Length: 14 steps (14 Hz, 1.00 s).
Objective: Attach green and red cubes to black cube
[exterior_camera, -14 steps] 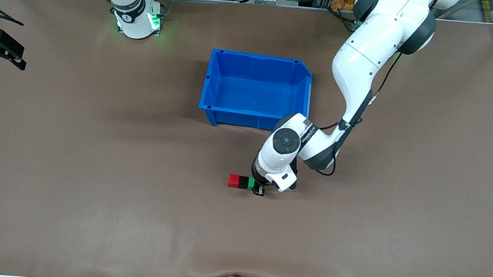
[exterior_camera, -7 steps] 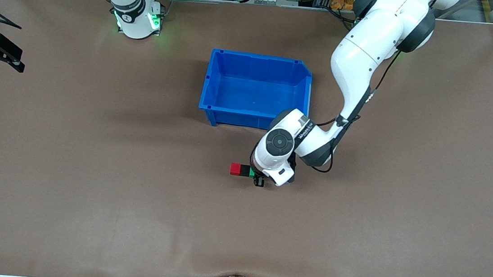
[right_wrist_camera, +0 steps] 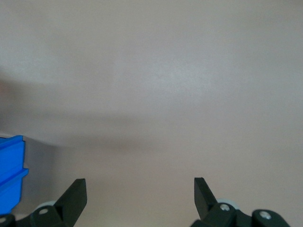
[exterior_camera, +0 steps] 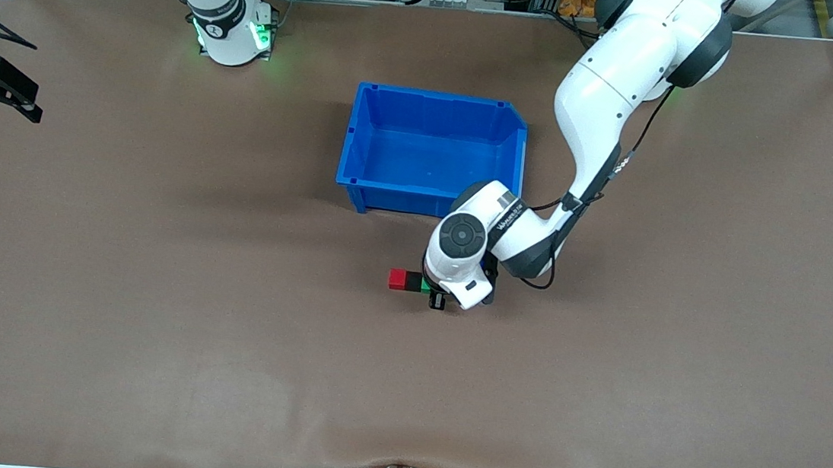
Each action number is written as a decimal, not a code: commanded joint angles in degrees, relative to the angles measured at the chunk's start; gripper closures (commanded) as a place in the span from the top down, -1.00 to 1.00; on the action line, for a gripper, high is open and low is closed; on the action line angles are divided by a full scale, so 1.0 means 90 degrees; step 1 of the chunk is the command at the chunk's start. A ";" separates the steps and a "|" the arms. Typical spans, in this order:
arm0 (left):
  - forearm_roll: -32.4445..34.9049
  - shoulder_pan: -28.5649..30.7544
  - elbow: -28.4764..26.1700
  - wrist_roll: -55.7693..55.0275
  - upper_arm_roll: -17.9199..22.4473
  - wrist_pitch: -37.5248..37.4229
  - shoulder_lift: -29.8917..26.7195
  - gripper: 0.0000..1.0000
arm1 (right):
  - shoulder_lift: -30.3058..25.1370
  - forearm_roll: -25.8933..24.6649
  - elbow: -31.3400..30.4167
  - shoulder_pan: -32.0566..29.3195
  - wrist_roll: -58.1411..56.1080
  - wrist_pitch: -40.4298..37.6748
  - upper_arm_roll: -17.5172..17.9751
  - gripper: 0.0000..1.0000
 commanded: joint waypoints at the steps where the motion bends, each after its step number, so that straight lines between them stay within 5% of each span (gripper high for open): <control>1: 0.0572 -0.0030 -0.0052 0.0096 0.0030 -0.0478 -0.0410 1.00 | 0.0083 0.0157 0.0166 -0.0084 0.0014 -0.0073 0.0035 1.00; 7: 0.0575 0.0468 -0.0062 0.1957 0.0030 -0.1717 -0.1522 1.00 | 0.0083 0.0157 0.0166 -0.0084 0.0014 -0.0073 0.0025 1.00; 14: 0.0203 0.1492 -0.0140 0.6231 0.0001 -0.3922 -0.2997 1.00 | 0.0083 0.0157 0.0156 -0.0084 0.0024 -0.0093 0.0025 1.00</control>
